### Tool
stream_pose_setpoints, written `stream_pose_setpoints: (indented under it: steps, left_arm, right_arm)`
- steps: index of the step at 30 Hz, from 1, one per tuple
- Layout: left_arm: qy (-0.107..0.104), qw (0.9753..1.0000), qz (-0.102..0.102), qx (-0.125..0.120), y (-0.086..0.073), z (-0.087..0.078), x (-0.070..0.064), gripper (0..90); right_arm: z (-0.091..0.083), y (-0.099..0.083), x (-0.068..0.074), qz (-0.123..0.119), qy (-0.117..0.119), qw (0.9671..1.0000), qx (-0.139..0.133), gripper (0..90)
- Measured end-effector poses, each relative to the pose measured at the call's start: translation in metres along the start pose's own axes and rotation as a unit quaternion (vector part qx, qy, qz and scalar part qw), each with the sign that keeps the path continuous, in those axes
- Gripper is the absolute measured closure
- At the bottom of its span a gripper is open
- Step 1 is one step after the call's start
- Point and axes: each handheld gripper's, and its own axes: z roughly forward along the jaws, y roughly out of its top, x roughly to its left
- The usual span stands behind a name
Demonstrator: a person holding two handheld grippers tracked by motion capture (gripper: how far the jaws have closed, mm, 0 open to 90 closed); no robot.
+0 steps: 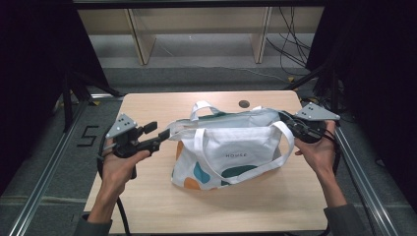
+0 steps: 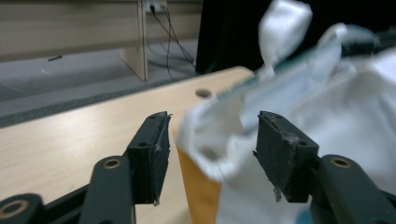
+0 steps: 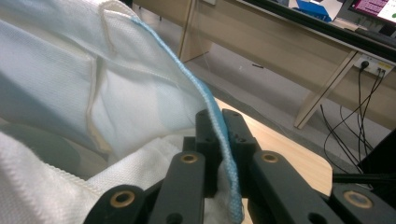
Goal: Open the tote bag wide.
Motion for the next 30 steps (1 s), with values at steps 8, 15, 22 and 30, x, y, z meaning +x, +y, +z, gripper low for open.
stream_pose_setpoints:
  steps: [8, 15, 22, 30]
  left_arm:
    - [-0.018, 0.9961, -0.033, 0.079, -0.064, 0.018, -0.015, 38.2]
    - [-0.089, 0.9944, -0.028, 0.049, -0.083, 0.028, -0.049, 47.7]
    - [-0.105, 0.9921, -0.012, 0.067, -0.085, 0.037, -0.082, 39.2]
    - [-0.055, 0.9938, 0.074, 0.061, -0.088, 0.062, -0.096, 66.7]
  right_arm:
    - [0.001, 0.000, 0.000, 0.012, 0.003, 0.9999, 0.000, 86.2]
    - [0.001, 0.001, -0.003, 0.011, 0.005, 0.9999, -0.001, 86.0]
    - [0.002, 0.001, -0.003, 0.012, 0.005, 0.9999, 0.001, 85.7]
    - [-0.001, 0.003, -0.007, 0.025, 0.007, 0.9997, -0.001, 76.1]
